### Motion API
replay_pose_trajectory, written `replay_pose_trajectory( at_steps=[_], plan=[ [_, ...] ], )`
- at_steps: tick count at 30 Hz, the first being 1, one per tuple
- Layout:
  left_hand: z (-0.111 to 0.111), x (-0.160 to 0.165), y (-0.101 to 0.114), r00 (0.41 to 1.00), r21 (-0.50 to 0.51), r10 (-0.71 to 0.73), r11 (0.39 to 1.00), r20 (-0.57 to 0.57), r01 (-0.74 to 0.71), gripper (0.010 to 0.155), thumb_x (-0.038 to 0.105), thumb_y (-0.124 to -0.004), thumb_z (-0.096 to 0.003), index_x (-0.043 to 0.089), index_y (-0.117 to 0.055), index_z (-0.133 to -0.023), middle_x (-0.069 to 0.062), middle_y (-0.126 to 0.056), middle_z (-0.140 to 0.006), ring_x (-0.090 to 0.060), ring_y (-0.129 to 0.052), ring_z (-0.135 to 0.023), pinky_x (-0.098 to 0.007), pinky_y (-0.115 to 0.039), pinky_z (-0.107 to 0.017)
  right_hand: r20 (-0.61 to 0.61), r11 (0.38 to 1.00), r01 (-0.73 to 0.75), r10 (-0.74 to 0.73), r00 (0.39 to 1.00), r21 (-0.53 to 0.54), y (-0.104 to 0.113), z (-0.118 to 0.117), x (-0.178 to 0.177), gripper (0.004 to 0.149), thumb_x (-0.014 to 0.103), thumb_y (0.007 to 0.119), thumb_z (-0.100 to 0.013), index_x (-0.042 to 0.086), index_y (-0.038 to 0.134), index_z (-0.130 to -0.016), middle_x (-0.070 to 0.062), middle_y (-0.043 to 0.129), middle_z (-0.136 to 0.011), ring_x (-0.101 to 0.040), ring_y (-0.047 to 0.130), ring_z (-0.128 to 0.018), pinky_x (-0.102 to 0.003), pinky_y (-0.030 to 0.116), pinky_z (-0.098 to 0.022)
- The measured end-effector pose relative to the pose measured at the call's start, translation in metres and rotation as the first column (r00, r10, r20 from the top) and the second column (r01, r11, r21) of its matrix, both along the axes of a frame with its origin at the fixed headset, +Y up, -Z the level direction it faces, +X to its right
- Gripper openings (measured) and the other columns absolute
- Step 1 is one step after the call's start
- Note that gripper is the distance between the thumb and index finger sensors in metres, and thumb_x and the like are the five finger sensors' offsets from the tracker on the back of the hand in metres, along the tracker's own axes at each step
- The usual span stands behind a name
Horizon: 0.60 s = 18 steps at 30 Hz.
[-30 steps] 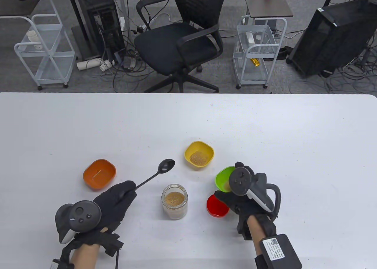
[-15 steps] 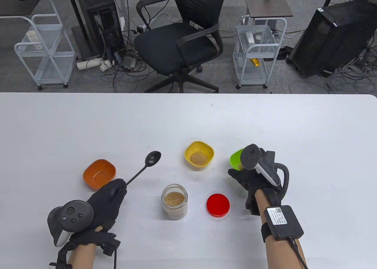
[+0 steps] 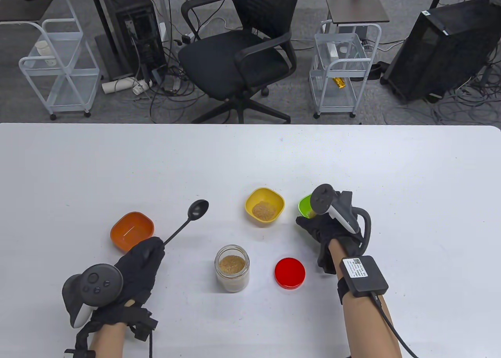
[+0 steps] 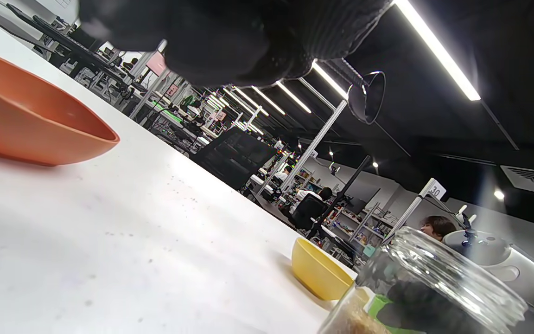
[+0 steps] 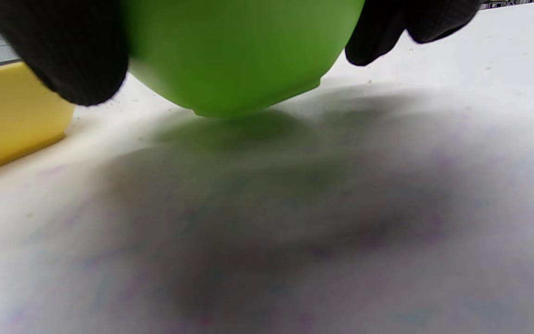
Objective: Scoop brown sugar granules from jar into dishes
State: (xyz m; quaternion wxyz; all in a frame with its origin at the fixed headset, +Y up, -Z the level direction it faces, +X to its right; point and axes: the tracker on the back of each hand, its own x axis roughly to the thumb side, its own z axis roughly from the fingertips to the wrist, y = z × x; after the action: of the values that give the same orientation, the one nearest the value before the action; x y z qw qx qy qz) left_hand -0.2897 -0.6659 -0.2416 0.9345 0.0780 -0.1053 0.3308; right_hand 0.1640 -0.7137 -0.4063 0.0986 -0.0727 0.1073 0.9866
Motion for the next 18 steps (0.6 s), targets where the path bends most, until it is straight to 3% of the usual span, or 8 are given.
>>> replay_pose_trajectory(
  at_steps=[5, 9, 14, 18],
  plan=[
    [0.0, 0.001, -0.001, 1.0, -0.008, -0.001, 1.0, 0.002, 0.001, 0.047, 0.039, -0.073, -0.0634, 0.013, -0.074, -0.102, 0.0, -0.093, -0.08, -0.017, -0.1, -0.046, -0.04, -0.088, -0.045, 0.007, 1.0, 0.019, -0.019, 1.0, -0.013, -0.006, 0.0, 0.001, 0.112, 0.065, 0.079, -0.043, -0.001, 0.02, -0.112, -0.031, 0.036, -0.118, -0.059, 0.059, -0.096, -0.072, 0.051, -0.073],
    [-0.001, 0.001, -0.001, 1.0, -0.016, 0.003, 1.0, 0.005, -0.003, 0.047, 0.039, -0.073, -0.0633, 0.013, -0.074, -0.102, 0.0, -0.093, -0.08, -0.017, -0.1, -0.046, -0.04, -0.088, -0.045, 0.004, 0.999, 0.033, -0.033, 0.999, -0.042, -0.006, 0.003, 0.002, 0.117, 0.068, 0.077, -0.042, -0.001, 0.013, -0.111, -0.035, 0.026, -0.119, -0.064, 0.049, -0.099, -0.075, 0.044, -0.073],
    [-0.002, 0.002, -0.002, 1.0, -0.025, 0.009, 1.0, 0.01, -0.008, 0.047, 0.039, -0.073, -0.0633, 0.013, -0.074, -0.102, -0.001, -0.093, -0.08, -0.017, -0.1, -0.046, -0.04, -0.088, -0.045, -0.034, 0.999, 0.025, -0.024, 0.999, 0.031, 0.008, 0.017, -0.002, 0.116, 0.07, 0.074, -0.042, 0.001, 0.012, -0.112, -0.035, 0.014, -0.119, -0.067, 0.032, -0.1, -0.077, 0.036, -0.072],
    [-0.003, 0.003, -0.002, 1.0, -0.028, 0.01, 1.0, 0.016, -0.01, 0.047, 0.039, -0.073, -0.0633, 0.013, -0.075, -0.102, 0.0, -0.093, -0.08, -0.016, -0.1, -0.046, -0.04, -0.089, -0.044, -0.082, 0.996, 0.057, -0.052, 0.995, 0.072, 0.022, 0.035, -0.011, 0.112, 0.069, 0.072, -0.045, 0.002, 0.014, -0.112, -0.032, 0.014, -0.12, -0.066, 0.029, -0.102, -0.076, 0.035, -0.073]
  ],
)
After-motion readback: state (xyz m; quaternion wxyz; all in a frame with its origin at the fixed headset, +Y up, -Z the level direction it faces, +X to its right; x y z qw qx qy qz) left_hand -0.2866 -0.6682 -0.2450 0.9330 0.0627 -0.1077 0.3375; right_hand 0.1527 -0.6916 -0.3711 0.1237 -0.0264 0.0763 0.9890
